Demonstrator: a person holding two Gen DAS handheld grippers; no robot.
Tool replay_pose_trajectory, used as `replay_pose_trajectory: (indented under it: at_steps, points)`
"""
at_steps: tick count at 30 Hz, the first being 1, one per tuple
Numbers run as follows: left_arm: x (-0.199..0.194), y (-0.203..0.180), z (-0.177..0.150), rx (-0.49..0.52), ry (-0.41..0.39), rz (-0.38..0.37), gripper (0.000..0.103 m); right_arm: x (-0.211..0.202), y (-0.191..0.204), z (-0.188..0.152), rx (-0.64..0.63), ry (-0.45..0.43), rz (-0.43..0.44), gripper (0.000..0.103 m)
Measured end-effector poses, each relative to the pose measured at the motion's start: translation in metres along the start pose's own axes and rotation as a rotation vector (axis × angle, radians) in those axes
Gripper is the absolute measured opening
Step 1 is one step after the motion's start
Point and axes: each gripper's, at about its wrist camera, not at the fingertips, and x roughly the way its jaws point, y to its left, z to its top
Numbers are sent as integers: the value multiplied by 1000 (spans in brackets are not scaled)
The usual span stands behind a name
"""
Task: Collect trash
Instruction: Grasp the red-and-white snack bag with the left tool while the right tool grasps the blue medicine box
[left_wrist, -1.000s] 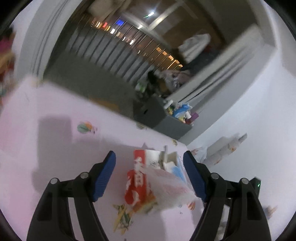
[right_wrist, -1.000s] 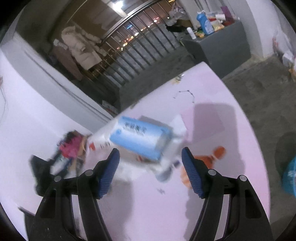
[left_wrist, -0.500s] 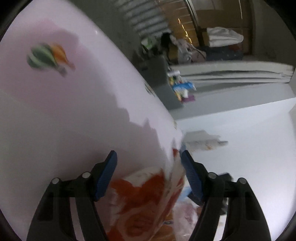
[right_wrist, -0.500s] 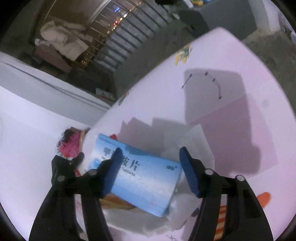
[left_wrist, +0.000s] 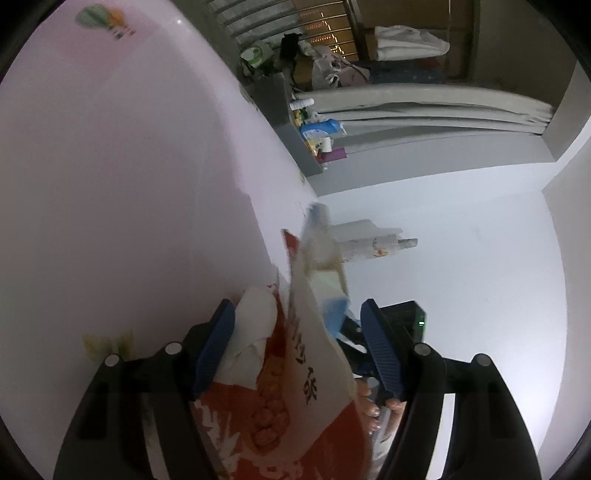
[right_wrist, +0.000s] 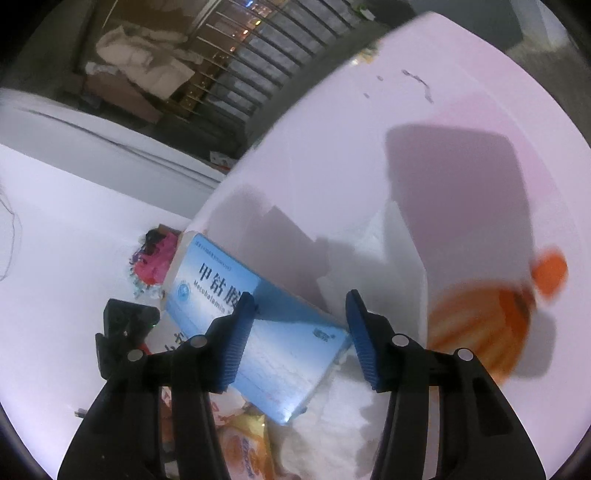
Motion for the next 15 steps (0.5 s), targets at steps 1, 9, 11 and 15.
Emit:
replay_pose_trajectory:
  at_steps: [1, 9, 11, 15]
  points:
    - [-2, -1, -7, -2, -2, -9, 67, -3, -2, -6, 2, 1, 2, 49]
    - [-16, -3, -82, -64, 12, -94, 67, -41, -16, -56, 61, -17, 36, 48]
    - [-18, -5, -96, -69, 23, -95, 67, -49, -17, -62, 63, -21, 38, 49]
    - [-21, -11, -106, -46, 2, -29, 67, -49, -17, -62, 74, -47, 50, 52]
